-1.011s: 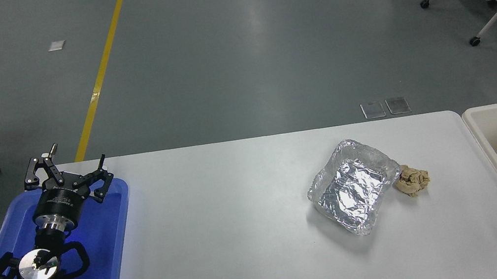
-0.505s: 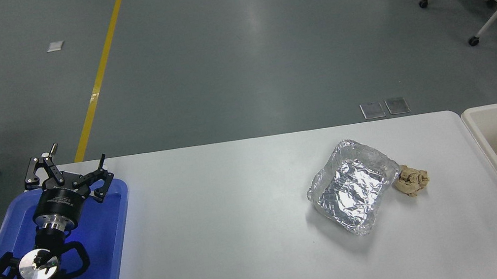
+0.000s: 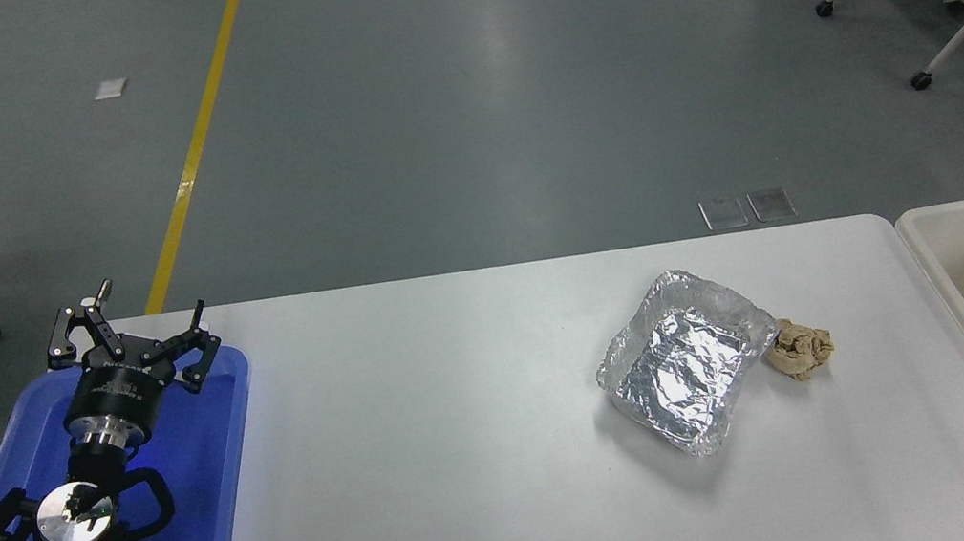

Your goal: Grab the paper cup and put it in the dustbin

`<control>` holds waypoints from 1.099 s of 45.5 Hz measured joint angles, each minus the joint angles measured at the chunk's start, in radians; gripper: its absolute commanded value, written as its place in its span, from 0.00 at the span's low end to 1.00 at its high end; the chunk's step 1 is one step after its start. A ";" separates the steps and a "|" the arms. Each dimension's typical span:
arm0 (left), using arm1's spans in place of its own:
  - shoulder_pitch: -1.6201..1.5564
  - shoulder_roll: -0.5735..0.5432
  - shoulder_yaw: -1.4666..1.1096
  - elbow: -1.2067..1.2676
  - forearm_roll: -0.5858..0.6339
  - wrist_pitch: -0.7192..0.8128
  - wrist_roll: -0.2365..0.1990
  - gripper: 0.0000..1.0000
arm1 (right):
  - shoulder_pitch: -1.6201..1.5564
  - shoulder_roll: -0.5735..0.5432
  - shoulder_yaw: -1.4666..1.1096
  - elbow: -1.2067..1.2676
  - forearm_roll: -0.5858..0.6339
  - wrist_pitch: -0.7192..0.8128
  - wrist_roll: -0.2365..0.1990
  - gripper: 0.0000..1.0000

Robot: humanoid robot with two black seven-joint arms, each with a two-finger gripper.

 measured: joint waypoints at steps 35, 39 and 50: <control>0.000 0.000 0.000 0.000 0.001 -0.001 0.000 1.00 | 0.751 -0.085 -0.300 0.798 -0.100 0.207 0.000 1.00; 0.000 0.000 0.000 0.000 0.000 0.000 0.000 1.00 | 0.826 -0.086 -0.309 0.836 -0.131 0.291 -0.001 1.00; 0.000 0.000 0.000 0.000 0.000 0.000 0.000 1.00 | 0.990 -0.085 -0.317 0.910 -0.177 0.502 -0.001 1.00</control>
